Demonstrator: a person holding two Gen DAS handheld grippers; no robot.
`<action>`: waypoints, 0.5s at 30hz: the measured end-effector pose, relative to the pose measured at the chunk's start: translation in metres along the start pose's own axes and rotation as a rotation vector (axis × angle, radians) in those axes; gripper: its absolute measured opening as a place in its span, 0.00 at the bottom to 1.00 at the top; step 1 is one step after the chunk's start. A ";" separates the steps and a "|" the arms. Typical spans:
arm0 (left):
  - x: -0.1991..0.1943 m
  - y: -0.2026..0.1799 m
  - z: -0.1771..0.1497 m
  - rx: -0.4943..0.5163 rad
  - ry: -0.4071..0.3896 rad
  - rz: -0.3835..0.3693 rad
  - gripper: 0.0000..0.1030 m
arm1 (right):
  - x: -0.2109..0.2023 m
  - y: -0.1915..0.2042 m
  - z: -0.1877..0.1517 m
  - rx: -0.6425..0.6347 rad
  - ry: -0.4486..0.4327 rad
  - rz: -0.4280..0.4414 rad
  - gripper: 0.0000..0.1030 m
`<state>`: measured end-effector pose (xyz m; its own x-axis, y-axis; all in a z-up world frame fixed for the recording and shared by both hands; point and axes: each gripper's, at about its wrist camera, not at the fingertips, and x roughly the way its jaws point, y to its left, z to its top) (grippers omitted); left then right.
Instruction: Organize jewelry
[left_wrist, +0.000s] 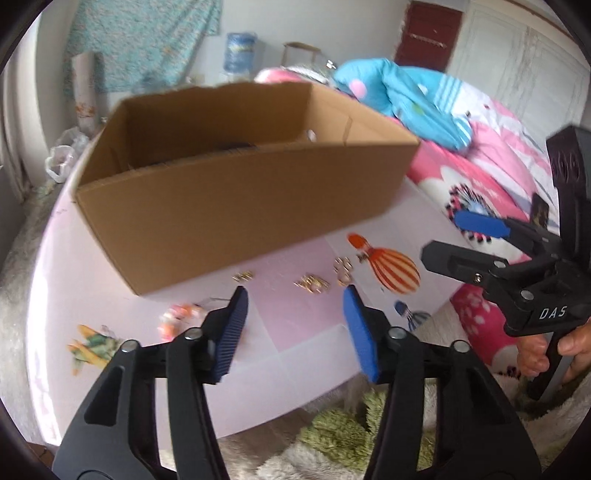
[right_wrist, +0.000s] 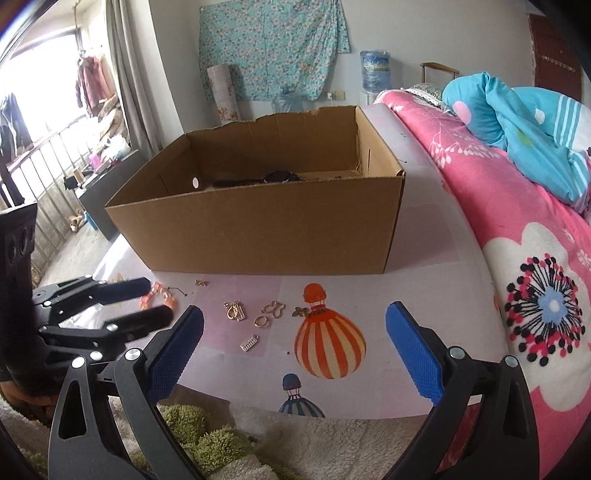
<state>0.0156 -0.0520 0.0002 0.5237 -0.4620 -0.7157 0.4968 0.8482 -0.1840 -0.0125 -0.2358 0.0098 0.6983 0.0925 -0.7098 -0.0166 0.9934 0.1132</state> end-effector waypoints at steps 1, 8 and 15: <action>0.005 -0.002 -0.002 0.011 0.014 -0.016 0.44 | 0.002 0.001 -0.002 -0.001 0.010 -0.001 0.93; 0.027 -0.001 -0.004 0.035 0.054 -0.005 0.31 | 0.010 0.005 -0.009 -0.018 0.055 0.005 0.81; 0.038 0.008 -0.003 0.022 0.082 0.017 0.30 | 0.025 0.015 -0.013 -0.052 0.101 0.050 0.57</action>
<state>0.0371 -0.0617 -0.0305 0.4739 -0.4243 -0.7716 0.5044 0.8491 -0.1572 -0.0046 -0.2175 -0.0147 0.6199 0.1462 -0.7710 -0.0891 0.9892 0.1160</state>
